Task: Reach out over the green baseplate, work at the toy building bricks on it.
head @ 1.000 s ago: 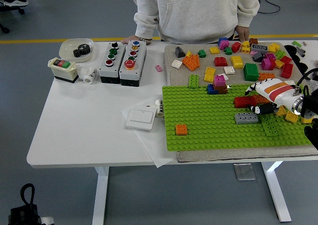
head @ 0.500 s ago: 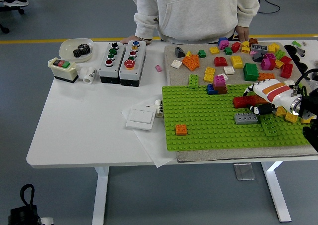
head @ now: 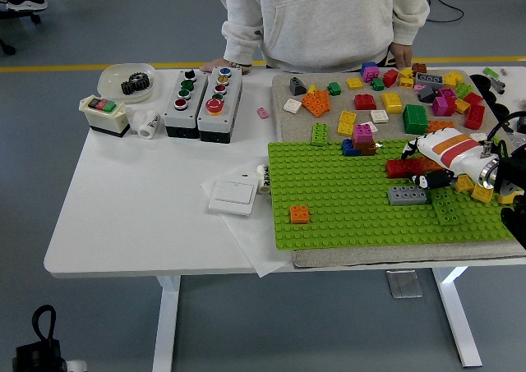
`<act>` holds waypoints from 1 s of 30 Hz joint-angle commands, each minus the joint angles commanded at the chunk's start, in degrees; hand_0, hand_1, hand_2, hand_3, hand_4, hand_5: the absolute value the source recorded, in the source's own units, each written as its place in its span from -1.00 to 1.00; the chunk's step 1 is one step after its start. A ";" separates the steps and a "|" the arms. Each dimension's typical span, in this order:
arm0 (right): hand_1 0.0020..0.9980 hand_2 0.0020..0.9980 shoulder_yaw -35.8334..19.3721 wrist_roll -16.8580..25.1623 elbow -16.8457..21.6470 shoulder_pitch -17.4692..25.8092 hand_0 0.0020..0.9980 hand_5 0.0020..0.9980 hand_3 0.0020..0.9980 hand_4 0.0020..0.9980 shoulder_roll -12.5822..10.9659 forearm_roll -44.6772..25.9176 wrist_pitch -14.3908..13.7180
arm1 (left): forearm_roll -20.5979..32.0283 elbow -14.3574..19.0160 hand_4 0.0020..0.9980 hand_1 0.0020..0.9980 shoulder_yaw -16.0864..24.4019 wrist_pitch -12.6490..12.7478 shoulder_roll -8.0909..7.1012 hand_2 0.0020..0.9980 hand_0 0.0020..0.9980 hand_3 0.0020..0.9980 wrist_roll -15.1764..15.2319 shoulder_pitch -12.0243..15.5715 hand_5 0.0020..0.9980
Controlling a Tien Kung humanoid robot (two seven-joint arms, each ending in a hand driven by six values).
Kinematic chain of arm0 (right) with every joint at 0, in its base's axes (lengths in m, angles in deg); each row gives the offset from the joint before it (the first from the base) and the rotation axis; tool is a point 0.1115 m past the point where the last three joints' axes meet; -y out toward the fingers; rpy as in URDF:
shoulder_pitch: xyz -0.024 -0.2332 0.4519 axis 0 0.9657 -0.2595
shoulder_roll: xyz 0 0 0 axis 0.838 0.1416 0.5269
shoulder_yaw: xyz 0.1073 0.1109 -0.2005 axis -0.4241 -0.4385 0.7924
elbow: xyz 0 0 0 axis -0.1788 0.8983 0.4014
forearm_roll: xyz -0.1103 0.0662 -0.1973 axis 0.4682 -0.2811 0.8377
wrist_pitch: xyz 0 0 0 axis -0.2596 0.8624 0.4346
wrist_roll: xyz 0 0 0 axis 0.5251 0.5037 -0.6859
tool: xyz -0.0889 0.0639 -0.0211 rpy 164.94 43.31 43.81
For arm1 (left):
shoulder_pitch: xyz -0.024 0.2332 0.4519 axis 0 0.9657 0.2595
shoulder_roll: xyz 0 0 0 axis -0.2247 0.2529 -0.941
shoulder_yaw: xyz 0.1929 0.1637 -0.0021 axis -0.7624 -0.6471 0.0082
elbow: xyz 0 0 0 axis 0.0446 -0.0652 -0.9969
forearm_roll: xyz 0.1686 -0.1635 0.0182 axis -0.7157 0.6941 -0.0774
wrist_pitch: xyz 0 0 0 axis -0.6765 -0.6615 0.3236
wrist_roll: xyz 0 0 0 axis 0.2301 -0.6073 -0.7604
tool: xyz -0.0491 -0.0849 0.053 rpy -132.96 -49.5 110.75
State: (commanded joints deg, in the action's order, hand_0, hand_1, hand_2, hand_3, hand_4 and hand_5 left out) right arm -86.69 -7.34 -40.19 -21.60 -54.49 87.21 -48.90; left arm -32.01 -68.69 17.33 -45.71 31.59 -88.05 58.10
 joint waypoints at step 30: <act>-0.06 0.05 -0.67 1.93 0.65 -0.02 -0.26 -0.10 0.05 0.40 -0.61 -1.23 -0.97 | 0.02 -0.02 0.37 0.54 0.12 -0.26 -0.07 0.53 0.54 0.21 -0.01 0.40 0.19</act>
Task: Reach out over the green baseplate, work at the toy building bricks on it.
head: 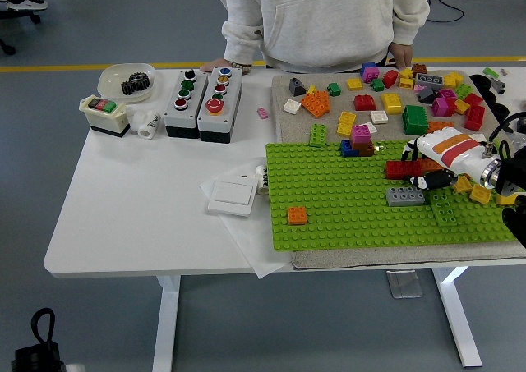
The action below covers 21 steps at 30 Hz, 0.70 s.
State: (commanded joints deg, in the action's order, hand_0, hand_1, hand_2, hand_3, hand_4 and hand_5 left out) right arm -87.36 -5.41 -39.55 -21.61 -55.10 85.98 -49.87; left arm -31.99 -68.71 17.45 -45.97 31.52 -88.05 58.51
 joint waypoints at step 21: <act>-0.14 0.01 -3.49 1.23 2.39 0.08 -0.50 -0.09 0.04 0.33 -1.28 -0.50 0.74 | 0.54 -0.15 0.37 0.53 -0.06 -0.03 0.00 0.53 0.54 0.21 0.03 0.54 0.19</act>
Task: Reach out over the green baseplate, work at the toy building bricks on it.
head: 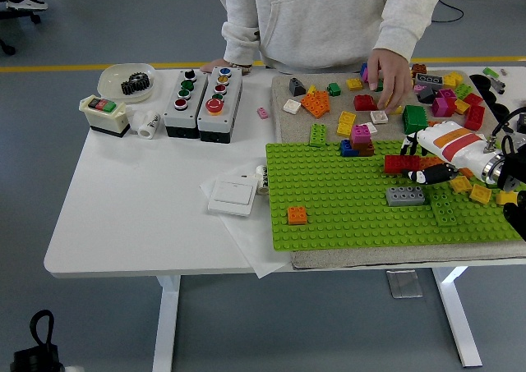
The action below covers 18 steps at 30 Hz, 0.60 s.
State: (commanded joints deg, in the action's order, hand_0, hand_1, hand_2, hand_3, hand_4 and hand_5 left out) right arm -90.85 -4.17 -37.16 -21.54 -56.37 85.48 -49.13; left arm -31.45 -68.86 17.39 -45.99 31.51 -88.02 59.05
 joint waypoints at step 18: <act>-0.20 -0.02 -14.37 -12.72 16.67 5.00 -0.59 -0.09 0.02 0.30 -7.65 4.98 4.21 | -0.73 -0.39 0.37 0.53 0.90 -0.01 -0.06 0.53 0.54 0.21 -0.17 2.03 0.20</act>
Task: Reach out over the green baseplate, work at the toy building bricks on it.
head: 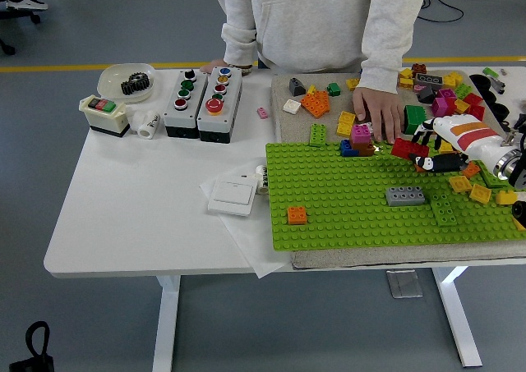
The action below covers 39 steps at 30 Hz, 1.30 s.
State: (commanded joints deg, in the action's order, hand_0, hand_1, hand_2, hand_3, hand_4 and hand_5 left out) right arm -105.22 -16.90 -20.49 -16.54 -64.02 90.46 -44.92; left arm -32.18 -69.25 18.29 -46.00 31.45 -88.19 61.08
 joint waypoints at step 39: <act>-0.27 0.00 -39.13 -33.97 37.28 25.02 -0.65 0.02 0.03 0.37 -0.51 18.93 14.48 | -2.41 -0.84 0.37 0.53 1.36 0.56 -0.57 0.53 0.55 0.21 -0.82 3.57 0.20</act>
State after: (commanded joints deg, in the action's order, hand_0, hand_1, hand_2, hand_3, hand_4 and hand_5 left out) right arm -144.35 -50.87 16.79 8.48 -64.54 109.38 -30.45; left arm -34.59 -70.10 19.65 -45.44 30.88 -89.01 64.65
